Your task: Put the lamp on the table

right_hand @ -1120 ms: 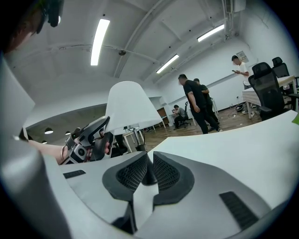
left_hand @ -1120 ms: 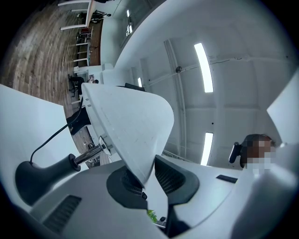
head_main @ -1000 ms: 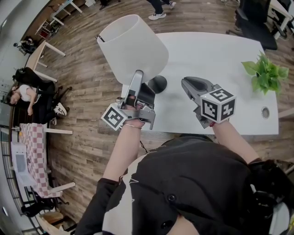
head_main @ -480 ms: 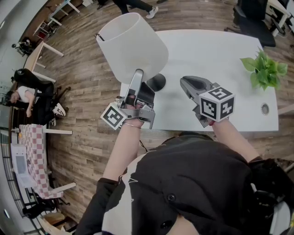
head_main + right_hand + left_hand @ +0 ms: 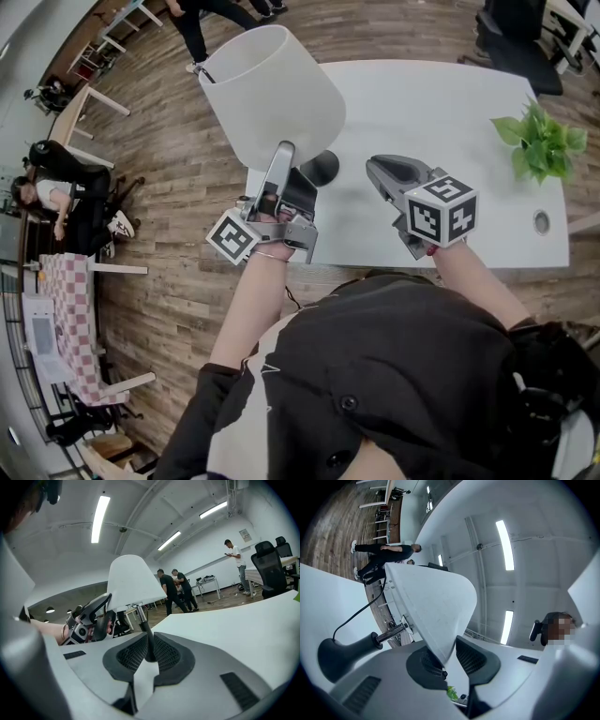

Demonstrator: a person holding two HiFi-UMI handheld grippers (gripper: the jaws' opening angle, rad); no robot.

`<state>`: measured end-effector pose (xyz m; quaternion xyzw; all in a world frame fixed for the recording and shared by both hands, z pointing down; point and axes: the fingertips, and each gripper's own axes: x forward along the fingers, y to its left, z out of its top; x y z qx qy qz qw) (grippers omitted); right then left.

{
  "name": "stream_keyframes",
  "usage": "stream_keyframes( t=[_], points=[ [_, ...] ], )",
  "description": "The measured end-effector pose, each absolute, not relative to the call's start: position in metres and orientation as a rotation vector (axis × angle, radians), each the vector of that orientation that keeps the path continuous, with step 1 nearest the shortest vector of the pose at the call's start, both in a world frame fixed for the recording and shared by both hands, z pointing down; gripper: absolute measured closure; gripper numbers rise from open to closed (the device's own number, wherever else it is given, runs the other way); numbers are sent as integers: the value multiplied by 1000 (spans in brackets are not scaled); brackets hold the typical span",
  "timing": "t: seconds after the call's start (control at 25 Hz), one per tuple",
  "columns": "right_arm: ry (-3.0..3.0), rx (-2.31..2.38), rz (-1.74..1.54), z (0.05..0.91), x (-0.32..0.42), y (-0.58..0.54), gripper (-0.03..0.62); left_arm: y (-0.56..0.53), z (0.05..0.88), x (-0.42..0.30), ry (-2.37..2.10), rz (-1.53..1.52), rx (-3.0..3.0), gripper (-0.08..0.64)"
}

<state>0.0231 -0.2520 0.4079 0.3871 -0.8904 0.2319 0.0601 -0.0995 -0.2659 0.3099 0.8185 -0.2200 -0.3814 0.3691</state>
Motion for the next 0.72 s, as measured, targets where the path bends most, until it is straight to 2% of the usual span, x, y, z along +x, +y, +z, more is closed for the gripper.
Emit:
stream_keyframes(
  t=[0.72],
  points=[
    [-2693,1149,709,409,19,-248,541,-257,315,-91,-545,-935,2108,489]
  ],
)
